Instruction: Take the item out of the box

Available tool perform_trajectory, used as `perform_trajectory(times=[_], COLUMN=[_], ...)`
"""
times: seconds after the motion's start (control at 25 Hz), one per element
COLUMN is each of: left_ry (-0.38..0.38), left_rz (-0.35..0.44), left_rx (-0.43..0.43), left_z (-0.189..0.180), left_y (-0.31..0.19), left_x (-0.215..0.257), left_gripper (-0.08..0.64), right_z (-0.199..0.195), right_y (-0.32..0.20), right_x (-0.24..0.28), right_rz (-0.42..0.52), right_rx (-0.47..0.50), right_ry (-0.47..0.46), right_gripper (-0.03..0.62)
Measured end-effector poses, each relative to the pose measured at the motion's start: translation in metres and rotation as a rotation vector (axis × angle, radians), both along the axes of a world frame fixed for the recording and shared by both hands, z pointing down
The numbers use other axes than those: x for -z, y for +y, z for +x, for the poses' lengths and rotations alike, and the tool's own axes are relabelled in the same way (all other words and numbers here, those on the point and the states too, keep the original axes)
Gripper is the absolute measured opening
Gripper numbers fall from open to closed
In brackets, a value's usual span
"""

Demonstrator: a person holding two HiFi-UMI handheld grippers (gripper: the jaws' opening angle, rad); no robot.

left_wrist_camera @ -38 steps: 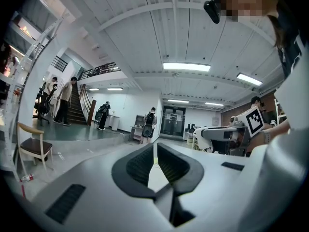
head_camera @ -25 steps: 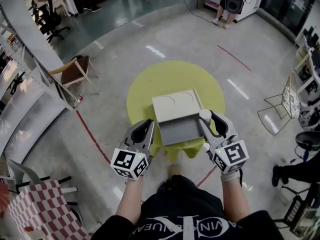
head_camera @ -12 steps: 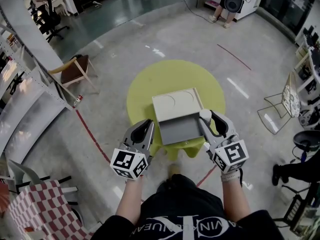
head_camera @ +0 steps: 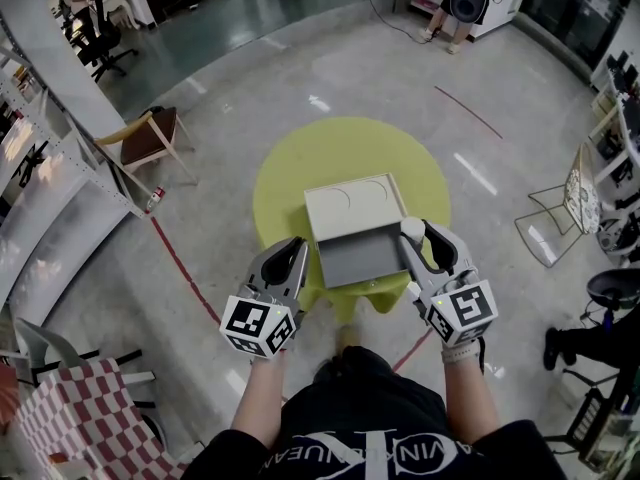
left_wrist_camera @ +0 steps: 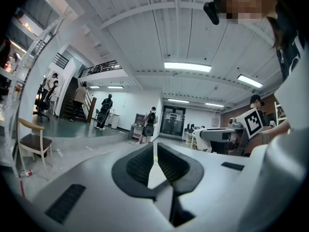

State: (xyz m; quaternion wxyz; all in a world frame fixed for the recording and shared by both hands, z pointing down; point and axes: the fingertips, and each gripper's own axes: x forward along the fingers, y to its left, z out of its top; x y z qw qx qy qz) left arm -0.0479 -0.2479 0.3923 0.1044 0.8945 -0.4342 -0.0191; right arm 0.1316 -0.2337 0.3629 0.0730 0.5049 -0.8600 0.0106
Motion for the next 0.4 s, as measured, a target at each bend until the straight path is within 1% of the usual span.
perform_trajectory(times=[0.4], left_ry=[0.000], left_rz=[-0.010], left_rx=[0.002], left_z=[-0.0031], left_y=[-0.0016], left_x=[-0.0066], left_gripper=[0.031], right_z=[-0.0022], right_y=[-0.0016], right_x=[-0.0055], right_rz=[-0.009], right_rx=[-0.001], right_ry=[-0.006], right_gripper=[0.160])
